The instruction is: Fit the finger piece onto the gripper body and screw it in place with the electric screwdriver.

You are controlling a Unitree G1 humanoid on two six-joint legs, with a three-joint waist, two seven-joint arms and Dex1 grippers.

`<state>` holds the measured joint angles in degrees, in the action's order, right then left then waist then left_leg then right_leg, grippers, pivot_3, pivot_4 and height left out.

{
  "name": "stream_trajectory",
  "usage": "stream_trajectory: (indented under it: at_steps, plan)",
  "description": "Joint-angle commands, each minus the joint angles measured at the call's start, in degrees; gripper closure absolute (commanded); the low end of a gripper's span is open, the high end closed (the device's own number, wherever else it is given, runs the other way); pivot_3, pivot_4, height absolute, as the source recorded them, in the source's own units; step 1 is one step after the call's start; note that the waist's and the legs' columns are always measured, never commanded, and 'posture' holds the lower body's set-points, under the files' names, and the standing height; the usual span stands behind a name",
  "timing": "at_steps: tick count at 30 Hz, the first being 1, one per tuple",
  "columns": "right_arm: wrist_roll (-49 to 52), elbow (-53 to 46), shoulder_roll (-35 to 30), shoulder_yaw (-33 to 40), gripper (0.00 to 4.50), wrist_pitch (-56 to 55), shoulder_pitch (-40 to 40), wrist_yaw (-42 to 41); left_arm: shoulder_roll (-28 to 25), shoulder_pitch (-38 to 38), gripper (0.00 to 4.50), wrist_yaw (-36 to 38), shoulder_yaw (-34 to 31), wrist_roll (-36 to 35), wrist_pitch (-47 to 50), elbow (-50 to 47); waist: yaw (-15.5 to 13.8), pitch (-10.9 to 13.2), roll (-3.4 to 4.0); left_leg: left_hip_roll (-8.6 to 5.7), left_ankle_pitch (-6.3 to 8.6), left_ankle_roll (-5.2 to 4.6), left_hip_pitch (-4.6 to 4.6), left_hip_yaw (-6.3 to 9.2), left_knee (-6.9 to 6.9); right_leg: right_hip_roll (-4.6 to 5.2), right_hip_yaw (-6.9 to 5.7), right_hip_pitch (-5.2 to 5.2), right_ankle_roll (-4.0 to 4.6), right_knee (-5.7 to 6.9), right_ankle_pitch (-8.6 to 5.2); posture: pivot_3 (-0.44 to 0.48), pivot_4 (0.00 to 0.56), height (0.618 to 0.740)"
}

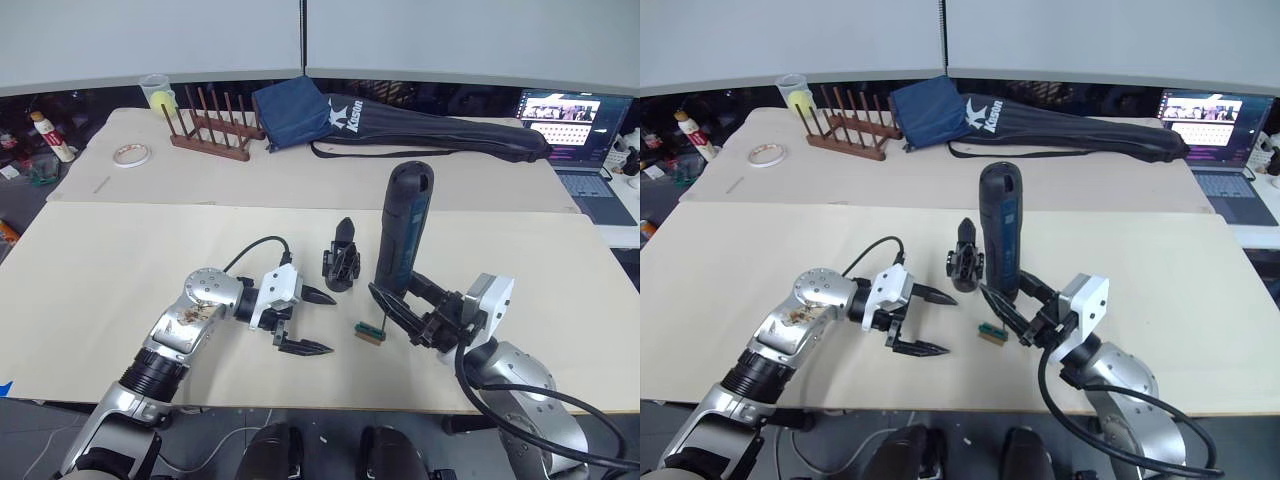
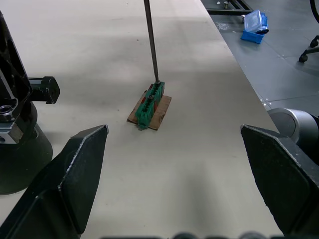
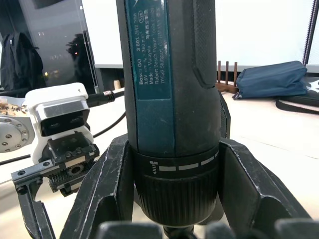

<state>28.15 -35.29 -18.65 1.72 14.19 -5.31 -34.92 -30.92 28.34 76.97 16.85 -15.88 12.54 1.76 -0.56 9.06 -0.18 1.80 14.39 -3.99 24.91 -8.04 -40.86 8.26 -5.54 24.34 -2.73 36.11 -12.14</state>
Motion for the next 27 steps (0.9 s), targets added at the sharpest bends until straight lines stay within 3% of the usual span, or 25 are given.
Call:
stream_trajectory:
  at_steps: [1, 27]
  plan:
    - [0.92, -2.32, -0.04, 0.76, 2.55, -3.00, 0.52, -0.26, 0.34, 0.84, 0.00, -0.04, -0.57, -0.40, -0.94, -0.67, 0.00, 0.00, 0.00, 0.00, 0.00, 0.00, 0.00, 0.00, 0.00, 0.00, 0.00, 0.00, 0.00, 0.00, 0.00, 0.000, 0.150, 0.730]
    - [0.82, -2.00, -0.02, 0.81, 2.55, -3.13, -0.57, -0.32, 0.39, 0.89, 0.00, 0.06, -0.54, -0.21, -1.26, -0.51, -0.01, 0.00, 0.00, 0.00, 0.00, 0.00, 0.00, 0.00, 0.00, 0.00, 0.00, 0.00, 0.00, 0.00, 0.00, 0.000, 0.150, 0.730]
